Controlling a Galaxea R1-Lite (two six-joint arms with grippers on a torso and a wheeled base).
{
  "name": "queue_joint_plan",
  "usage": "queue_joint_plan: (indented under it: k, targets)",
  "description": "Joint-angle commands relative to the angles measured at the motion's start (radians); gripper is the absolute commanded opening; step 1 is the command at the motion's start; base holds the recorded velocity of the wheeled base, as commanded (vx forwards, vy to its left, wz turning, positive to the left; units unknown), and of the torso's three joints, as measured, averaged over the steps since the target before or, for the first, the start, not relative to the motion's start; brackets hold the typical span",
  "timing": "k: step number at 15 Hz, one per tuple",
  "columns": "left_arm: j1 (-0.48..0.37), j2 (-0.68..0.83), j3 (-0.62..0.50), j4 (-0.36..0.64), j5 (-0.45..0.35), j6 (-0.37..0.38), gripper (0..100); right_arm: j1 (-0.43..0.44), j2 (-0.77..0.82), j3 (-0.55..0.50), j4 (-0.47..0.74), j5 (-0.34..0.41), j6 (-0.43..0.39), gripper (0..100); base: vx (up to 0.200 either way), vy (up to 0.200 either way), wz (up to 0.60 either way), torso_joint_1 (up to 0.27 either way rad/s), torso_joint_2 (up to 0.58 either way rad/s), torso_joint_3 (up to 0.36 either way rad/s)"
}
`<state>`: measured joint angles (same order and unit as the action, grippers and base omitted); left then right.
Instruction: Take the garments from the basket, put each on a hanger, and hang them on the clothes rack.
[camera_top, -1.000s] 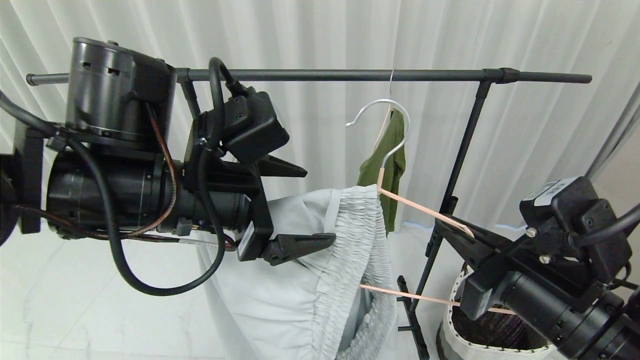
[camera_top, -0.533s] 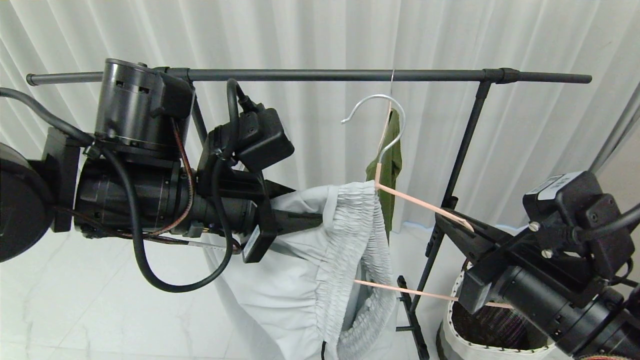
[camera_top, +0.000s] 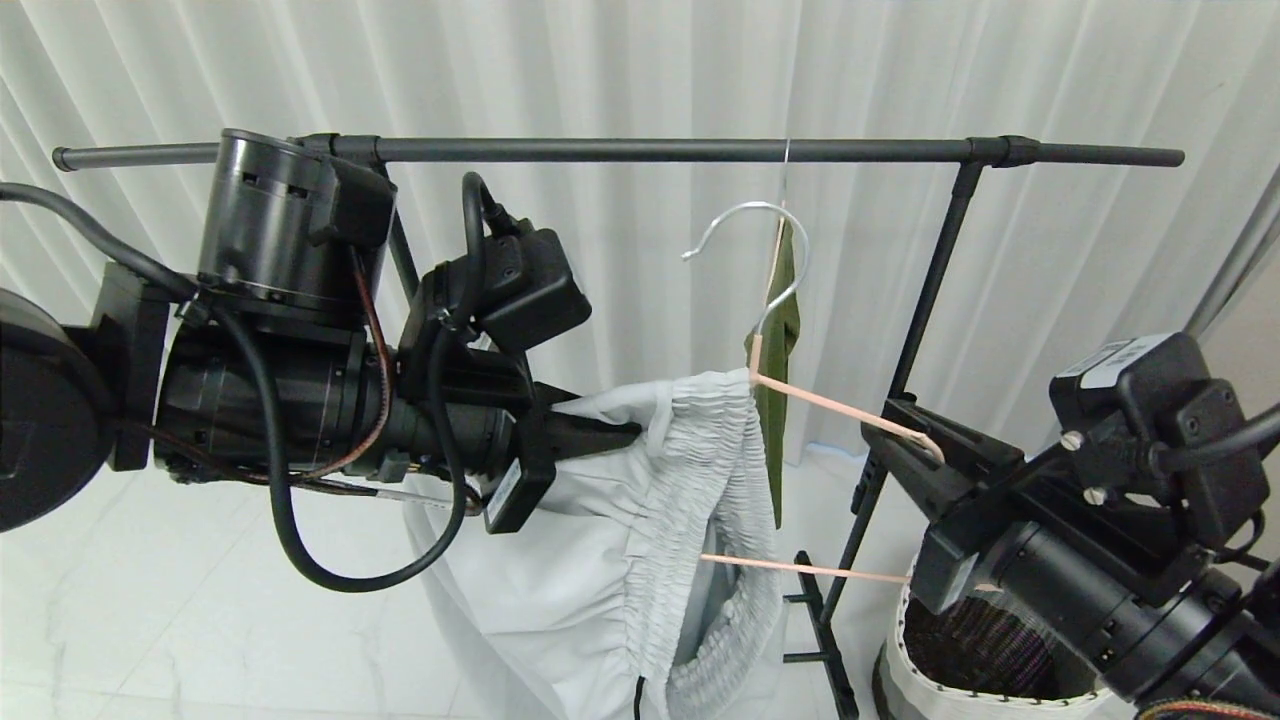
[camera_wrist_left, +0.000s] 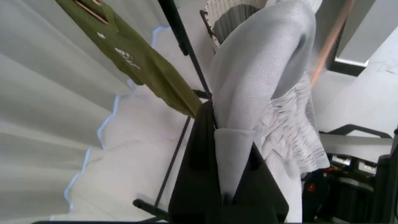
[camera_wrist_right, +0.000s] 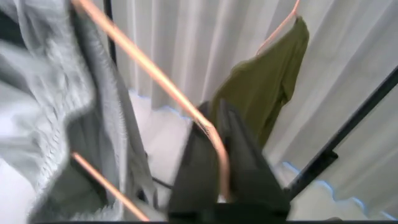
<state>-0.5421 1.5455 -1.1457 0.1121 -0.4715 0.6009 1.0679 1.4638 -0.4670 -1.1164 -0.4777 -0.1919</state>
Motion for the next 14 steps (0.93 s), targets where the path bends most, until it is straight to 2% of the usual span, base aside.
queue_joint_plan:
  k: [1, 6, 9, 11, 13, 14]
  targets:
    - [0.002, -0.008, 0.004, -0.003, 0.007, 0.0, 0, -0.002, 0.001, 0.002, 0.009, -0.001, -0.003, 100, 0.0, 0.0, 0.0, 0.0, 0.0, 0.0]
    - [0.002, -0.056, 0.05, -0.009, 0.139, 0.008, 0, -0.057, -0.036, 0.011, 0.013, 0.01, -0.003, 100, 0.0, 0.0, 0.0, 0.0, 0.0, 0.0]
    - [0.001, -0.041, 0.103, -0.173, 0.346, 0.0, 0, -0.04, -0.037, 0.027, 0.021, 0.014, 0.002, 100, 0.0, 0.0, 0.0, 0.0, 0.0, 0.0]
    - [-0.015, -0.044, 0.12, -0.212, 0.432, -0.072, 0, 0.007, -0.028, 0.03, 0.038, 0.016, 0.011, 100, 0.0, 0.0, 0.0, 0.0, 0.0, 0.0]
    - [-0.042, -0.058, 0.113, -0.216, 0.45, -0.15, 0, 0.058, -0.023, 0.028, 0.096, 0.017, 0.077, 100, 0.0, 0.0, 0.0, 0.0, 0.0, 0.0]
    - [-0.067, -0.082, 0.112, -0.216, 0.452, -0.191, 0, 0.08, -0.025, 0.022, 0.205, 0.016, 0.175, 100, 0.0, 0.0, 0.0, 0.0, 0.0, 0.0]
